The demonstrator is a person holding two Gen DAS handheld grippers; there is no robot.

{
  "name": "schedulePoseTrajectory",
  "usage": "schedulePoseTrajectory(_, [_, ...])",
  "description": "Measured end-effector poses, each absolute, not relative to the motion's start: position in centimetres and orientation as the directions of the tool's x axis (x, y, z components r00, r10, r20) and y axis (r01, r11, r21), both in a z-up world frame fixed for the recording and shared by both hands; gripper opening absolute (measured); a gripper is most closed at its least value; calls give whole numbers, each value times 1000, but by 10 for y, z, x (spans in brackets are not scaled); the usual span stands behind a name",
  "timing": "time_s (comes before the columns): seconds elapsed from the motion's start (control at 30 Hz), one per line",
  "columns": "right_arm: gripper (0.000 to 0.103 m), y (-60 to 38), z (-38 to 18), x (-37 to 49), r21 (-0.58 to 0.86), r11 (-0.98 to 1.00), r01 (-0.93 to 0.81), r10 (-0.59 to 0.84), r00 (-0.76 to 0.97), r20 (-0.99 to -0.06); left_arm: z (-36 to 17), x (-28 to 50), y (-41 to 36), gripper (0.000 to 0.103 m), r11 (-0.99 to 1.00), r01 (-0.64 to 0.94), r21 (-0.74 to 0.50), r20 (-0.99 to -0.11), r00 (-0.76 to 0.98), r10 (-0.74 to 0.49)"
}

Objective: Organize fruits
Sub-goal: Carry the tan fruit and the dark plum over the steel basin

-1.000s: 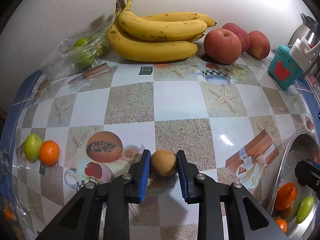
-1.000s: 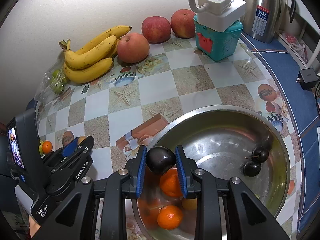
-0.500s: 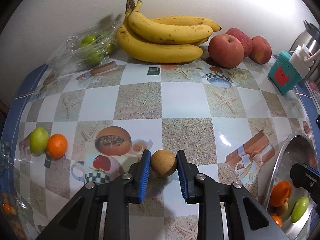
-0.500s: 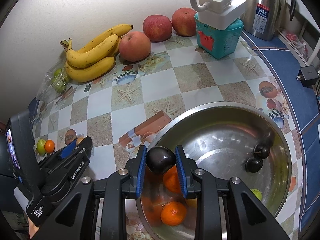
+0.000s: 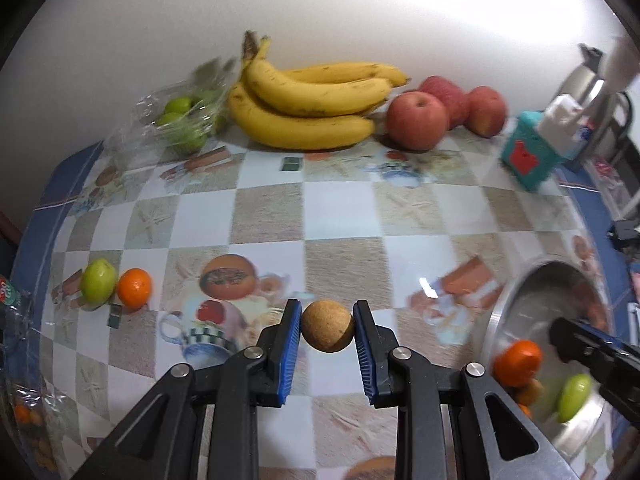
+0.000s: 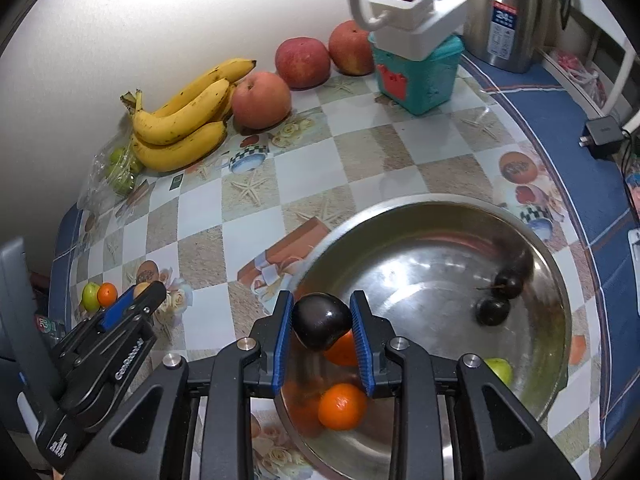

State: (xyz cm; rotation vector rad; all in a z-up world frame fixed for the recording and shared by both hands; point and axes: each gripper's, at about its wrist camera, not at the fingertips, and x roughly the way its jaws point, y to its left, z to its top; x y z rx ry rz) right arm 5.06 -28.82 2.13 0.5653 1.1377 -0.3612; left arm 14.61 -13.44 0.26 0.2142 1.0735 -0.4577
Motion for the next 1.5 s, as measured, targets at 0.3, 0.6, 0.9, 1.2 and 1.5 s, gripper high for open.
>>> schedulePoseTrajectory(0.3, [30, -307, 19, 21, 211, 777, 593, -21, 359, -933, 14, 101, -162, 28, 781, 569, -256, -860, 234, -453])
schedulePoseTrajectory(0.6, [30, -332, 18, -14, 216, 734, 644, -38, 357, -933, 15, 63, -198, 28, 703, 656, -274, -860, 160, -484])
schedulePoseTrajectory(0.9, [30, -340, 7, -17, 218, 736, 641, -20, 343, -939, -1, 69, -196, 28, 732, 626, -267, -893, 126, -433])
schedulePoseTrajectory(1.2, [30, -333, -9, -6, 203, 765, 611, -3, 319, -948, -14, 66, -202, 28, 742, 618, -261, -914, 89, -396])
schedulePoseTrajectory(1.5, [31, -331, -23, 0, 170, 778, 605, -9, 282, -959, -23, 65, -205, 28, 747, 618, -245, -929, 69, -363])
